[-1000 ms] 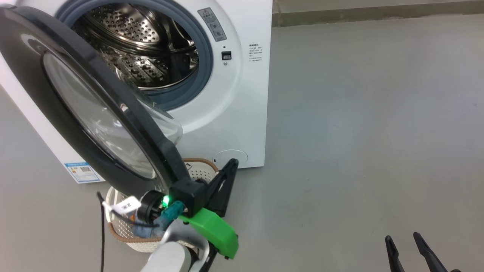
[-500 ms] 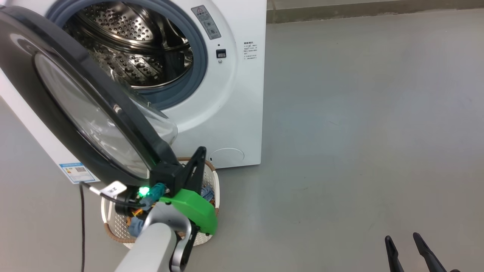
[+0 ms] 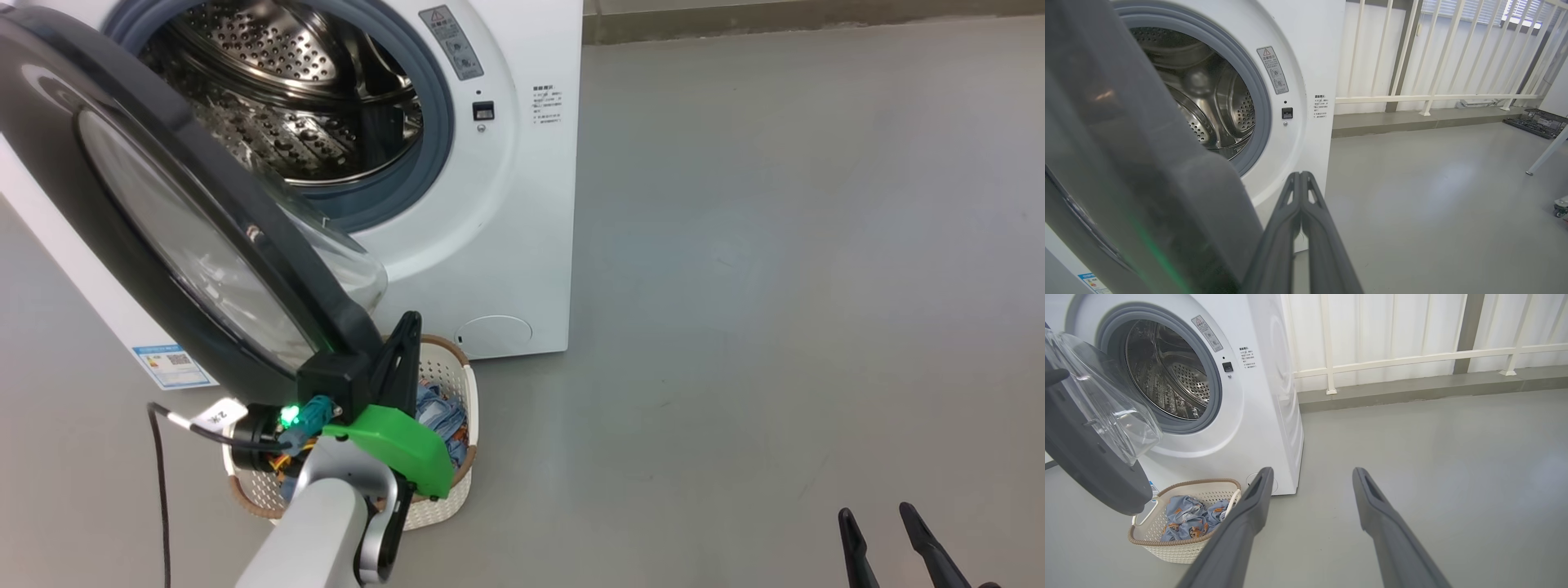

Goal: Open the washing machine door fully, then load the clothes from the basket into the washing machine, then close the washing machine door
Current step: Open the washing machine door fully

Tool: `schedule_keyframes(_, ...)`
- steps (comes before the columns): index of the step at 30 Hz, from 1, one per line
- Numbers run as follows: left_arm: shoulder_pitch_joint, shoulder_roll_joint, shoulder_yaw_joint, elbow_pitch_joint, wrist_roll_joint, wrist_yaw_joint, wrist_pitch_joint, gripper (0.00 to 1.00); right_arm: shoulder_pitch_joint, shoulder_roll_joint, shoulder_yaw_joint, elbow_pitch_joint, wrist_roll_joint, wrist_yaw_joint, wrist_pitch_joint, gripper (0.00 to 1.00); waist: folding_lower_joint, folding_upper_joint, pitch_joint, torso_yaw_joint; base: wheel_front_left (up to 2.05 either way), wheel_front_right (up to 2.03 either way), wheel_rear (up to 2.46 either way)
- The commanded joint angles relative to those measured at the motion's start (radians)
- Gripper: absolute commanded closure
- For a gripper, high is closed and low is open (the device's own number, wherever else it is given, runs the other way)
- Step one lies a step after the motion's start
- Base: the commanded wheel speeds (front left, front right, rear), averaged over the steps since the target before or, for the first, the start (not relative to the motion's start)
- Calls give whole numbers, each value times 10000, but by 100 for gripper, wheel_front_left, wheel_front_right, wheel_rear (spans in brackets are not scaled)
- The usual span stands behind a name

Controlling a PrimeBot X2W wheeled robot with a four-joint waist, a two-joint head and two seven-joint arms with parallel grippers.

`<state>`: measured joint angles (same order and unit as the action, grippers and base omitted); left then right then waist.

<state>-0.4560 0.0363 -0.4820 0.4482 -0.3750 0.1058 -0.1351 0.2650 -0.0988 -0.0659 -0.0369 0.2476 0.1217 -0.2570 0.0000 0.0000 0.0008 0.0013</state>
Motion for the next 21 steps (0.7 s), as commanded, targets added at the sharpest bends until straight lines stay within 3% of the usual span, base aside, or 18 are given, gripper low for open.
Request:
schedule_keyframes(1, -351, 366, 487, -122, -121, 211, -104, 100, -316, -140, 192, -202, 0, 90, -47, 0, 0, 0, 9, 32, 0, 0, 0)
schedule_keyframes(21, 750, 681, 354, -1849, 27, 950, -162, 100, -285, -86, 115, -125, 121, 90, -47, 0, 0, 0, 152, 958, 0, 0, 0)
